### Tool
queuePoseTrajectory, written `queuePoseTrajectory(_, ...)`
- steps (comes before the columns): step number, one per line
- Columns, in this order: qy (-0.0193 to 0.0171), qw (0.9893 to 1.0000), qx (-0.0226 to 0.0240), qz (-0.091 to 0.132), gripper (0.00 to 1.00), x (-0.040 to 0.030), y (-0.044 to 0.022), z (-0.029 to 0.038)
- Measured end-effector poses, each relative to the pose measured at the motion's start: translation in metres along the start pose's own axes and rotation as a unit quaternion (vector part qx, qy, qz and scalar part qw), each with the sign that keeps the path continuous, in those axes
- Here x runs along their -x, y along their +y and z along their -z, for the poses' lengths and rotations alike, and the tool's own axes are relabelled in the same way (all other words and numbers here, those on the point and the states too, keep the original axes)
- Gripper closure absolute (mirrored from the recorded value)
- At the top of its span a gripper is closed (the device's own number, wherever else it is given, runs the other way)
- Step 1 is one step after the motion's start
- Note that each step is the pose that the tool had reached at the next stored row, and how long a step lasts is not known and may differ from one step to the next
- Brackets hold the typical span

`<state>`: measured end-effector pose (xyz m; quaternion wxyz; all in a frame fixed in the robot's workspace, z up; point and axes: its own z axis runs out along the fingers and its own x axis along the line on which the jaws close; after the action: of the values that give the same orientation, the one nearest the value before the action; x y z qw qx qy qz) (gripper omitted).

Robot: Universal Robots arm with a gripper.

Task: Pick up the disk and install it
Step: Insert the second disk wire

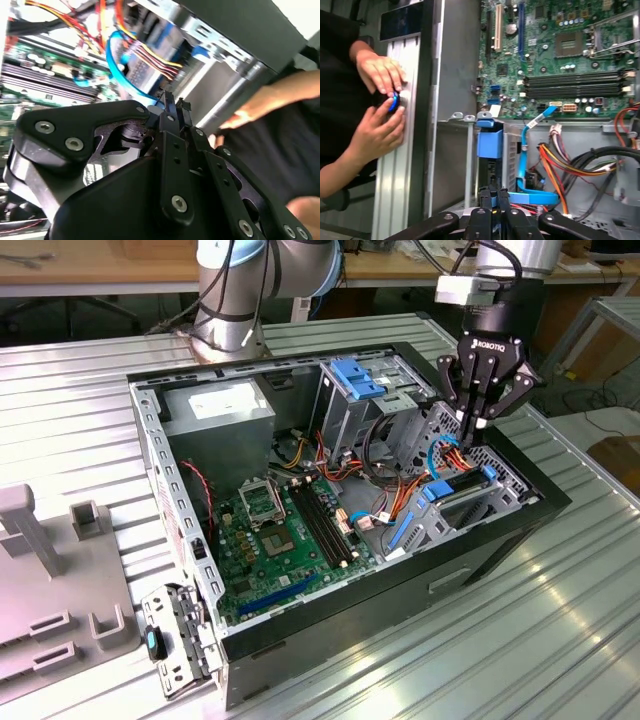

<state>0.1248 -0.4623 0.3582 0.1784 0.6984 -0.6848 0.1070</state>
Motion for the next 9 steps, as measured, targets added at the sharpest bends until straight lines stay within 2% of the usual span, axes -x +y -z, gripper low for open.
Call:
queuePoseTrajectory(1, -0.0066, 1.0000, -0.0003, 0.001, 0.84, -0.0001, 0.0001, -0.0001)
queuePoseTrajectory(2, -0.0165, 0.9999, -0.0007, 0.002, 0.84, -0.0006, 0.0002, -0.0002)
queuePoseTrajectory(3, -0.0281, 0.9996, -0.0012, 0.003, 0.84, -0.0016, 0.0003, -0.0006)
queuePoseTrajectory(5, -0.0443, 0.9990, -0.0019, 0.004, 0.84, -0.0053, 0.0005, -0.0023)
queuePoseTrajectory(6, -0.0467, 0.9989, -0.0020, 0.004, 0.84, -0.0086, 0.0006, -0.0037)
queuePoseTrajectory(9, -0.0494, 0.9988, -0.0021, 0.005, 0.84, -0.0191, 0.0010, -0.0083)
